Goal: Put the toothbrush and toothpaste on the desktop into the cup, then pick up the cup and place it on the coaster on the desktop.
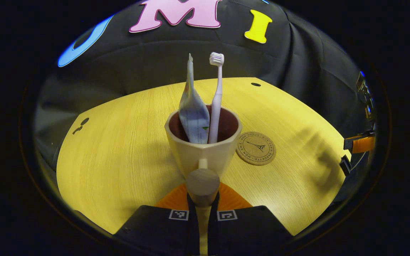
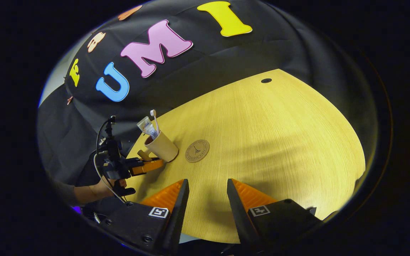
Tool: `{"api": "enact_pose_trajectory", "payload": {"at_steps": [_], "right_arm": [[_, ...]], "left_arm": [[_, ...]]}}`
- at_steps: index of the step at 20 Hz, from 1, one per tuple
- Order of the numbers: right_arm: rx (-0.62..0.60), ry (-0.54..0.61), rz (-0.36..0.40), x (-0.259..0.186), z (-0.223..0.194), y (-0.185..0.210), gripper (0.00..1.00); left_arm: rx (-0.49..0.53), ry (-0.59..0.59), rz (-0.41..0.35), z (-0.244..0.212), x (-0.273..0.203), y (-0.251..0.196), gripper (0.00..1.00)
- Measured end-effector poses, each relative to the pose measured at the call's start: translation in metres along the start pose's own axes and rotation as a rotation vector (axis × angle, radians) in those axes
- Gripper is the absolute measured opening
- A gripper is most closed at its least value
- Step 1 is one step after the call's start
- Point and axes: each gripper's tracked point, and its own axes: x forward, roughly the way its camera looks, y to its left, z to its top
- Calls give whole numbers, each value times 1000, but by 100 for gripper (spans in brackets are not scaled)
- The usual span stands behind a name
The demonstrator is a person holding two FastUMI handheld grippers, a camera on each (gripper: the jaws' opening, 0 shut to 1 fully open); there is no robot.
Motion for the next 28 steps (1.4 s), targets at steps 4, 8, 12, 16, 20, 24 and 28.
{"api": "enact_pose_trajectory", "payload": {"at_steps": [4, 8, 12, 16, 20, 24, 28], "right_arm": [[-4, -3, -2, -2, 0, 1, 67], [3, -16, -3, -5, 4, 0, 67], [7, -26, -9, -9, 7, -4, 67], [24, -43, -16, -14, 10, -11, 67], [38, -51, -22, -18, 13, -17, 67], [41, -54, -16, -20, 14, -19, 67], [42, -49, -15, -21, 13, -19, 67]], "left_arm": [[23, -20, -19, 6, -4, -12, 14], [24, -41, -45, 21, -5, -33, 14], [44, -51, -84, 39, 12, -60, 14], [64, -46, -111, 44, 26, -84, 14], [82, -35, -115, 43, 35, -98, 14], [94, -39, -100, 43, 38, -98, 14], [106, -41, -85, 41, 40, -97, 14]]}}
